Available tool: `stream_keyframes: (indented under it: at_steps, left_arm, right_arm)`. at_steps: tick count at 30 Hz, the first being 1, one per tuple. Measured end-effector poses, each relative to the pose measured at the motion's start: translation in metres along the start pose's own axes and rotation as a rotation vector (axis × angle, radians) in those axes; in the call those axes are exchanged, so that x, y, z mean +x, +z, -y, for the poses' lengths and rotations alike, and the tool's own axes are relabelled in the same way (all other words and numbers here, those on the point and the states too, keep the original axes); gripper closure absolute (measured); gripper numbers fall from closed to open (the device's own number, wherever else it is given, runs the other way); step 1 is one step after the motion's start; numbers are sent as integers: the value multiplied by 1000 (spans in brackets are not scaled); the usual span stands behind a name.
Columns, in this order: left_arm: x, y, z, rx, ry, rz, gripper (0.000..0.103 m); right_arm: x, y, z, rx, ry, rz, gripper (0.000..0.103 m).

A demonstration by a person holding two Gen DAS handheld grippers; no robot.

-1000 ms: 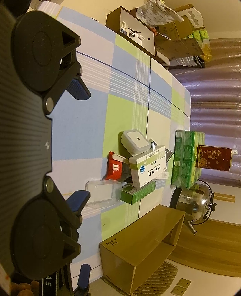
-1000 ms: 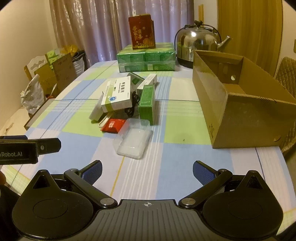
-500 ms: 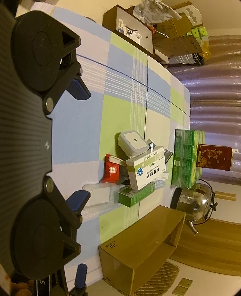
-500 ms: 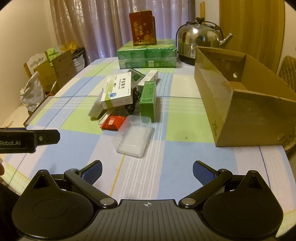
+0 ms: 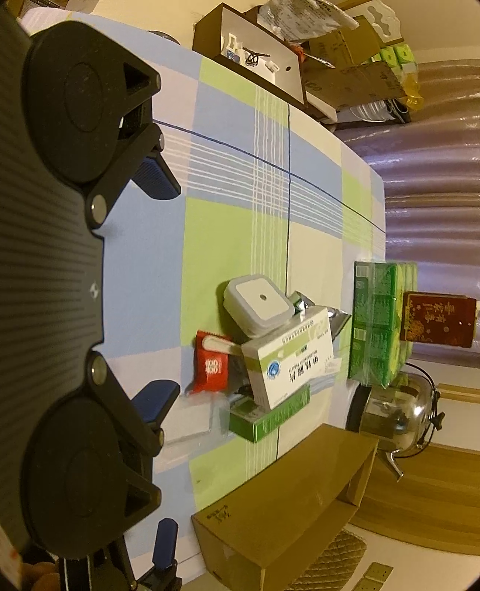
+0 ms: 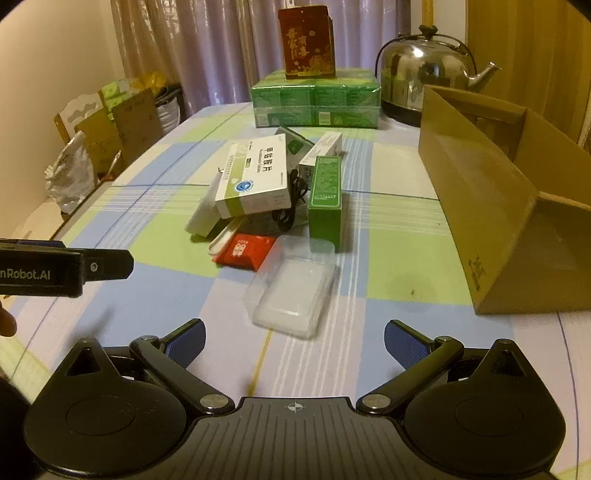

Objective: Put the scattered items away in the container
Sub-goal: 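Move both tools toward the clear plastic box and red candy packet, then grasp the clear plastic box with the right tool while the left tool grasps the red candy packet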

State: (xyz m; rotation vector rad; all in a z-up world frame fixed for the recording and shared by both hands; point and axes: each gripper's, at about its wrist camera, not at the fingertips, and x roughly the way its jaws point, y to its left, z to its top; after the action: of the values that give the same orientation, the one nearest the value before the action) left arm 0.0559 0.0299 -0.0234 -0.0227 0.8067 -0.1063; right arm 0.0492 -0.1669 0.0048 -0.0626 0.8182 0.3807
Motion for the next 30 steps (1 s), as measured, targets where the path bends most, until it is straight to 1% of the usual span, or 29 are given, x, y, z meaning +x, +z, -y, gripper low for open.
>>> stream_keyframes:
  at_steps: [7,9,11,18,21,23,30]
  left_arm:
    - [23,3,-9,-10,-28,0,1]
    - [28,4,-11,-13,-36,9,1]
    - [33,6,-12,-18,-41,12,1]
    - [50,6,-15,-25,-69,-4,1]
    - [55,4,-12,-20,-83,-21,1]
    - [59,3,-7,-8,-92,-27,1]
    - [72,4,11,30,-133,-34,1]
  right_arm:
    - [26,9,-1,-7,-17,-6,3]
    - [32,10,-3,-11,-12,-4,7]
    - [38,10,-4,-16,-6,-11,14]
    - [58,13,-6,-10,-12,-31,26]
    - [62,14,-3,-2,-18,-36,35]
    - [63,14,0,-1,-14,-37,44]
    - [54,13,17,-6,-30,-2,45]
